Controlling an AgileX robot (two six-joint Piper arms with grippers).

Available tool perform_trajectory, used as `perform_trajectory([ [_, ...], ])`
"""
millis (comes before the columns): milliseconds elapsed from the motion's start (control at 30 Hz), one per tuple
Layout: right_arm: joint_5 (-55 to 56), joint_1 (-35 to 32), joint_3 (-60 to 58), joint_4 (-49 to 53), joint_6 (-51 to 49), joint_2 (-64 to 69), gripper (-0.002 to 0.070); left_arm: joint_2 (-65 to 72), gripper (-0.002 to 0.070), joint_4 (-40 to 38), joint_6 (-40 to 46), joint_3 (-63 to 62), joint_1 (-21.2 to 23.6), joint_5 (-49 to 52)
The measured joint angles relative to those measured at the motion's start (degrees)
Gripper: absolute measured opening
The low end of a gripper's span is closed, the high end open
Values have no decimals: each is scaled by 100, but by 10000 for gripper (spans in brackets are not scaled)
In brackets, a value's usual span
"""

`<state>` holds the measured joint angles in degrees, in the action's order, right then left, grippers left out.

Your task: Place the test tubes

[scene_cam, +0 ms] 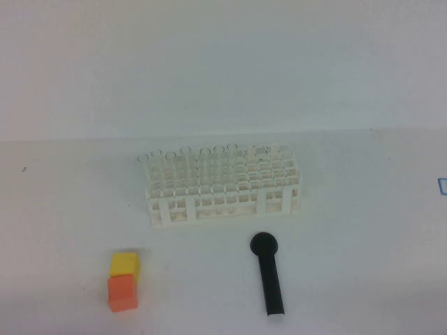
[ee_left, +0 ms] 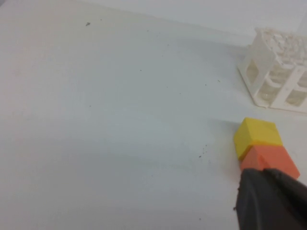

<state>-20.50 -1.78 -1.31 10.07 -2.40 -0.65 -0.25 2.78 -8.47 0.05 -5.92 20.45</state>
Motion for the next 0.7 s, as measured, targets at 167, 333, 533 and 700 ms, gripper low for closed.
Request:
perform_trajectory([
  [167,0,0,0,0,0,0,-1,0,-1,-13,-231,0,82,0],
  [333,0,0,0,9,0,0,-1,0,-1,-13,-231,0,120,0],
  [533,0,0,0,9,0,0,-1,0,-1,-13,-231,0,120,0],
  [700,0,0,0,9,0,0,-1,0,-1,-13,-231,0,120,0],
])
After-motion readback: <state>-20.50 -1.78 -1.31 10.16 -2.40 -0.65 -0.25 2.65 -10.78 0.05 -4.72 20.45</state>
